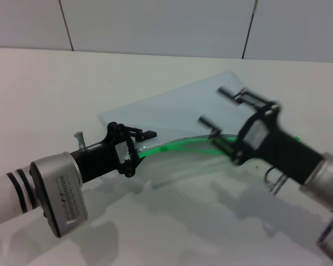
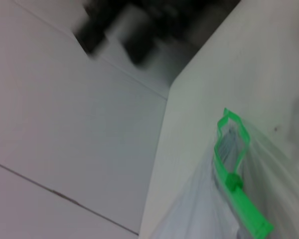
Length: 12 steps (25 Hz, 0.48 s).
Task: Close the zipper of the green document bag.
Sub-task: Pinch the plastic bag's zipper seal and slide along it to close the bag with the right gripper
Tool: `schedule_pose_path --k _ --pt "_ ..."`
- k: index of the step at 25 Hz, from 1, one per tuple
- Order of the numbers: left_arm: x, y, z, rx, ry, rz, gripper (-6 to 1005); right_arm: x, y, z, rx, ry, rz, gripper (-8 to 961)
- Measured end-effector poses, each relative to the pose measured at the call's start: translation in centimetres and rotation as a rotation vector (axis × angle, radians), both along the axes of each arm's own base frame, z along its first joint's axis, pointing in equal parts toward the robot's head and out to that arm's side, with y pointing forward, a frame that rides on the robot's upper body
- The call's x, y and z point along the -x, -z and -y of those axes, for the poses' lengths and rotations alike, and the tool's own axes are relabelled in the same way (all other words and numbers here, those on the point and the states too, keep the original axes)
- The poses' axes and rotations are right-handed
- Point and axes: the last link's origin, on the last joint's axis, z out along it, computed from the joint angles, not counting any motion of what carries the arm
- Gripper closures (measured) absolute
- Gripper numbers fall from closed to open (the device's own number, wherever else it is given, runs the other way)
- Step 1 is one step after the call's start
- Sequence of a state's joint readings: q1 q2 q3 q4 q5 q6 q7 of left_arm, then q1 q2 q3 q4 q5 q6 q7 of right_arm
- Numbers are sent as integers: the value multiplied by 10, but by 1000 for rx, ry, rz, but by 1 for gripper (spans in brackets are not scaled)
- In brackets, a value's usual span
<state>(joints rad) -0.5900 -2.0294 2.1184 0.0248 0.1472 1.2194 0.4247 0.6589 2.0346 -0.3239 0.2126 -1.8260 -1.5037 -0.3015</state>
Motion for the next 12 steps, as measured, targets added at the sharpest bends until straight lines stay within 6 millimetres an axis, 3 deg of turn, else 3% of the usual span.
schedule_pose_path --k 8,12 --pt "-5 -3 -1 -4 31 19 945 8 17 5 107 -130 131 421" --pt "-8 -5 0 -4 49 38 945 10 26 2 75 -175 215 419"
